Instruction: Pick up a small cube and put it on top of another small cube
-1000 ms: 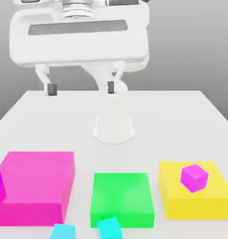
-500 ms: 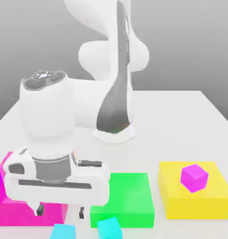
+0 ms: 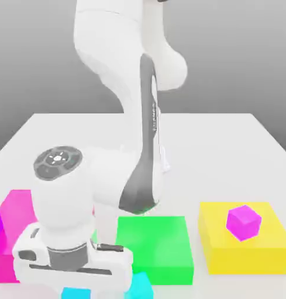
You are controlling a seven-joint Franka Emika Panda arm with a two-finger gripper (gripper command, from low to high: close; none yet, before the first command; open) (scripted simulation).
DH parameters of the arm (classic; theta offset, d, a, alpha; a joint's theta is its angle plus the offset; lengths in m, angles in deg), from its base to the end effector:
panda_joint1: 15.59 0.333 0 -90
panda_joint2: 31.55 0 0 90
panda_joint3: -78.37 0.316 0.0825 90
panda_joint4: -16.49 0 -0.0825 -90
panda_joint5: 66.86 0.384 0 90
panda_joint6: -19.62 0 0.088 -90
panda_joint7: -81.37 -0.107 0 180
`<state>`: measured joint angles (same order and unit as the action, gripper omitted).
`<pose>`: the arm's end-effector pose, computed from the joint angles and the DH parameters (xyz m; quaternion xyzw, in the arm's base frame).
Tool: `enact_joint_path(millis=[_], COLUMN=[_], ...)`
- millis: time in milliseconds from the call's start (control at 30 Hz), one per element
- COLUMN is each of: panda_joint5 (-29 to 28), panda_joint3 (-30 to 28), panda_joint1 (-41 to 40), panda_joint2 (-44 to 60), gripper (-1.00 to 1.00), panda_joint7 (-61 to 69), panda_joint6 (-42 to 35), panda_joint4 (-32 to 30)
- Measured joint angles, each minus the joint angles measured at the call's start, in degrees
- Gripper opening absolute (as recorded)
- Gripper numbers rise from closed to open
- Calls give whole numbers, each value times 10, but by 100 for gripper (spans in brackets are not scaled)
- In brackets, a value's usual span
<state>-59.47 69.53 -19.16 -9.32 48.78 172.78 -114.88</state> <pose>0.5145 -0.1201 0.1819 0.9028 -0.4301 -0.0001 0.0001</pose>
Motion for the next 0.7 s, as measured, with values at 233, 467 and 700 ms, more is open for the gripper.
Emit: enact_joint_path(millis=[233, 467, 700], panda_joint5=[-39, -7, -20], panda_joint3=[-114, -131, -134], panda_joint1=[-80, -130, -127], panda_joint2=[-144, -118, -134], gripper=[-100, 100, 100], panda_joint7=[-32, -11, -20], panda_joint6=[-148, -112, -131], panda_joint4=[5, -11, -6])
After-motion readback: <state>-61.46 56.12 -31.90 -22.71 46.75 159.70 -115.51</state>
